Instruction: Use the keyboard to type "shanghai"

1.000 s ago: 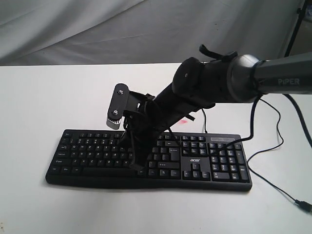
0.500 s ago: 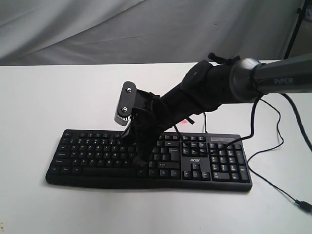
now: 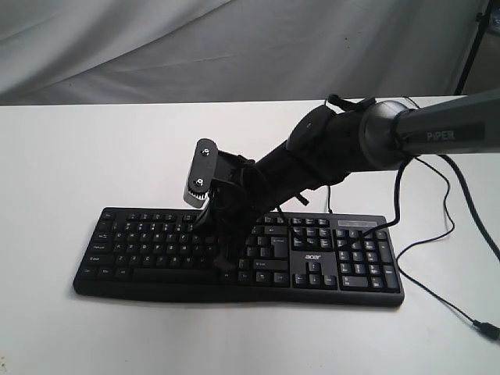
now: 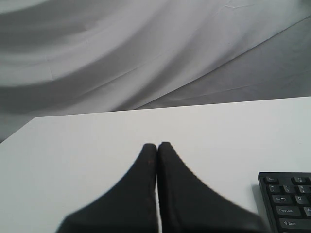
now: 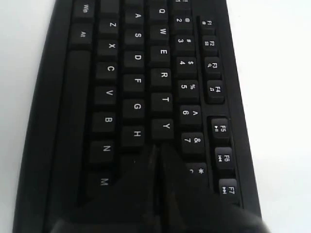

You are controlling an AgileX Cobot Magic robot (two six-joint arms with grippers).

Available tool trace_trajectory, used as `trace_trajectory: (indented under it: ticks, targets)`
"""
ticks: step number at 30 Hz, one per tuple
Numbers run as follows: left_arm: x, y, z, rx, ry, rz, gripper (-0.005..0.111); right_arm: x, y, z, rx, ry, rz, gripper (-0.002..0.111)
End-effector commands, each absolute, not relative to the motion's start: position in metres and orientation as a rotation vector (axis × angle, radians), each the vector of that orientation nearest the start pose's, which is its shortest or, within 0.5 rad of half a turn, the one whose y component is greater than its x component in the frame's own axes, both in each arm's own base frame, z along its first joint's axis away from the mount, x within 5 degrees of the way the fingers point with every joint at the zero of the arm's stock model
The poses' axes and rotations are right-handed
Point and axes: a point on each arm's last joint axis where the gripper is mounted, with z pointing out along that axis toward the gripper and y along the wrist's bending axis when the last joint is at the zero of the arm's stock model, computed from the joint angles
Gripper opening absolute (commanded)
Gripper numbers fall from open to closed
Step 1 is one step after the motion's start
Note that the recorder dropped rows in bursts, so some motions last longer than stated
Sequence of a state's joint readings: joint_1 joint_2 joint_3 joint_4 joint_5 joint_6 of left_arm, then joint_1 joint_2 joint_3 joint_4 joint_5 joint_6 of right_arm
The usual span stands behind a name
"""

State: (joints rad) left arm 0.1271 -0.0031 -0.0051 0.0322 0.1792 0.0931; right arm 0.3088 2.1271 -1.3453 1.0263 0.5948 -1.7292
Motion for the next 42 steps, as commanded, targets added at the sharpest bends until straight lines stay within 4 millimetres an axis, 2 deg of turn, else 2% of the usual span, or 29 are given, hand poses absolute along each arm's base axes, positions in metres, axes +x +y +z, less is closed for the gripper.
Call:
trace_trajectory:
  ticks: [1, 5, 42]
  targets:
    - [0.056, 0.007, 0.197, -0.006, 1.661, 0.19, 0.001, 0.4, 0.169, 0.132, -1.427, 2.011, 0.431, 0.0]
    - [0.056, 0.007, 0.197, -0.006, 1.661, 0.19, 0.001, 0.401, 0.168, 0.125, -1.419, 2.026, 0.412, 0.0]
    - [0.056, 0.007, 0.197, -0.006, 1.661, 0.19, 0.001, 0.401, 0.167, 0.12, -1.443, 2.04, 0.397, 0.0]
